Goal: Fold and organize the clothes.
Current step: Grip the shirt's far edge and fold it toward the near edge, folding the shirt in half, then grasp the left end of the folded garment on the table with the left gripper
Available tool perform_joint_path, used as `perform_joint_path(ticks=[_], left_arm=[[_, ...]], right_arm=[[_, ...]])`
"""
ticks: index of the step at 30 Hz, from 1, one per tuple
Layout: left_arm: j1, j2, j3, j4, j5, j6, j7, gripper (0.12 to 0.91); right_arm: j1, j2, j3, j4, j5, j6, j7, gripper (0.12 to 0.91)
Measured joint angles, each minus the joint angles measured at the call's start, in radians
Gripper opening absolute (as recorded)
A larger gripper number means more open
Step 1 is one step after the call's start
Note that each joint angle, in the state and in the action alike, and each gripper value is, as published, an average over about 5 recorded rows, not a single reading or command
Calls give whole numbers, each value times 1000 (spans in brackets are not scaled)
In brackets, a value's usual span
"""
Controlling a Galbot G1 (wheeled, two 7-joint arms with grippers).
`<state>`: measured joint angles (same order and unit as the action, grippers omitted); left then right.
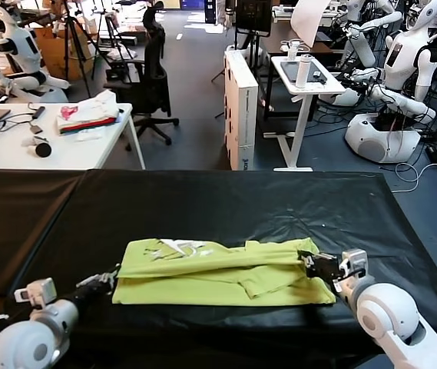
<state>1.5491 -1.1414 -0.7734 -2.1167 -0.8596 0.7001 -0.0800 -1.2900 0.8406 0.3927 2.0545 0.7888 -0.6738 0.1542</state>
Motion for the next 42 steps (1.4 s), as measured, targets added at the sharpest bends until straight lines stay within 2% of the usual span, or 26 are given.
perform_joint_path(ticks=[13,16,19,27,30,32,36,42], left_arm=[[25,-18,0,-2,14,-10,2,156],[32,-25,0,-4,22,-10,3,234],[38,-32,1,-8,31,-9,4,401],[20,-24,-29,-6,24,-10,-3,840],[-5,-18,-37,6,19,-6,-18,898],[-30,-19,-32,14,19,2,-31,905],[-100,-25,-5,27,31,13,-49,907],[-199,-36,57,76,46,22,-52,907]], right_arm=[[-33,2,12,21,-1,-7,3,139],[-34,4,15,26,0,-5,1,147],[-31,6,26,34,5,2,-6,245],[14,28,48,20,27,11,0,714],[48,42,41,-5,26,9,6,856],[72,52,36,-25,24,9,8,894],[107,67,33,-68,17,10,7,906],[116,84,49,-121,10,18,6,907]])
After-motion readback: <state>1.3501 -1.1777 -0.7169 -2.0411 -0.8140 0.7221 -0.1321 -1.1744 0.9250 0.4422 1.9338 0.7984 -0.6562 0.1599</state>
